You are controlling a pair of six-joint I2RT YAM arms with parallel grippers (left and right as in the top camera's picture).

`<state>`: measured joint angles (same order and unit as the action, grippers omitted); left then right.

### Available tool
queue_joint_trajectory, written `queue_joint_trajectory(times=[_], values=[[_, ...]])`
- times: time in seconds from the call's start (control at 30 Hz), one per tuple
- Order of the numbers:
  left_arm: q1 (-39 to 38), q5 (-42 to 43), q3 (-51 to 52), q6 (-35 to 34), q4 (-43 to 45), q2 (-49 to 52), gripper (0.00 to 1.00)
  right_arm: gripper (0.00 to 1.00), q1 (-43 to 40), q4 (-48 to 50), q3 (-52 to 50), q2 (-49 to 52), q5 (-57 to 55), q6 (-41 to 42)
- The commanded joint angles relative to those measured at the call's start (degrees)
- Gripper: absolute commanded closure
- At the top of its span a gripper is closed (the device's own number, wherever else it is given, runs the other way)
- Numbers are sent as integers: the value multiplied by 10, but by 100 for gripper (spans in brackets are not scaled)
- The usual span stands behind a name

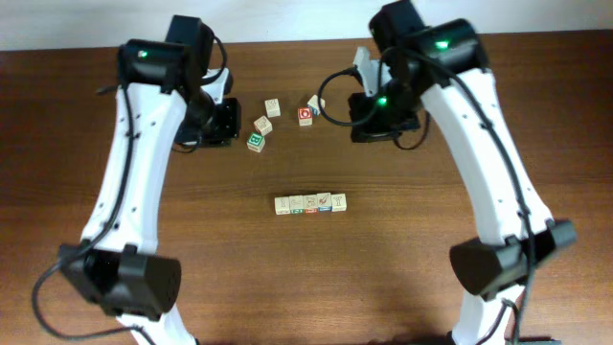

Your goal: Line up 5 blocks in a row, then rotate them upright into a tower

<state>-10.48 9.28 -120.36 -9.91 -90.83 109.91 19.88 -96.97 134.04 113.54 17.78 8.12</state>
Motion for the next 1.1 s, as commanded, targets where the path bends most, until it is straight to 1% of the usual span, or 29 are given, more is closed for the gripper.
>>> queue_joint_trajectory(times=[0.0,0.03,0.07,0.1,0.13,0.17,0.2,0.23,0.27,0.3,0.33,0.37,0.43,0.5,0.57,0.63,0.77,0.8,0.9,1.07], values=[[1,-41,-13,-50,-24,-88,100,96,6,-4,14,-78,-17,17],[-2,-46,-10,-60,-35,-96,100,96,15,-4,1,-101,-17,21],[-10,-47,7,-68,-42,-99,100,96,28,-4,-44,-132,-23,33],[-16,-47,46,-77,-33,-106,100,95,35,-3,-99,-155,-49,47],[-21,-46,100,-90,-2,-119,100,95,35,1,-150,-169,-72,64],[-22,-46,156,-103,40,-137,100,96,35,32,-210,-181,-73,63],[-22,-30,251,-111,121,-167,100,95,35,89,-283,-189,-70,63],[-22,-10,330,-111,196,-184,100,96,32,165,-375,-189,-42,63],[-22,18,409,-111,274,-182,100,95,29,247,-464,-189,-12,63],[-22,35,438,-111,305,-178,100,95,25,291,-505,-189,5,63],[-22,47,473,-111,345,-171,100,95,9,368,-571,-189,38,63],[-22,55,499,-111,374,-159,100,96,-11,419,-613,-189,62,63],[-22,60,513,-110,386,-129,100,96,-53,493,-668,-176,101,63],[-22,62,514,-98,398,-97,100,96,-68,506,-674,-154,103,56],[-22,76,515,-98,409,-63,100,96,-68,537,-674,-106,115,59],[-22,109,532,-98,458,-55,100,96,-68,551,-674,-69,127,56],[-22,111,591,-98,547,-55,100,96,-68,578,-674,-61,141,56],[-22,116,595,-98,555,-55,100,96,-68,578,-674,-58,142,43],[-23,165,595,-98,570,-55,100,96,-68,583,-674,-44,152,43],[-35,167,596,-98,561,-55,100,96,-57,587,-674,-44,150,43]])
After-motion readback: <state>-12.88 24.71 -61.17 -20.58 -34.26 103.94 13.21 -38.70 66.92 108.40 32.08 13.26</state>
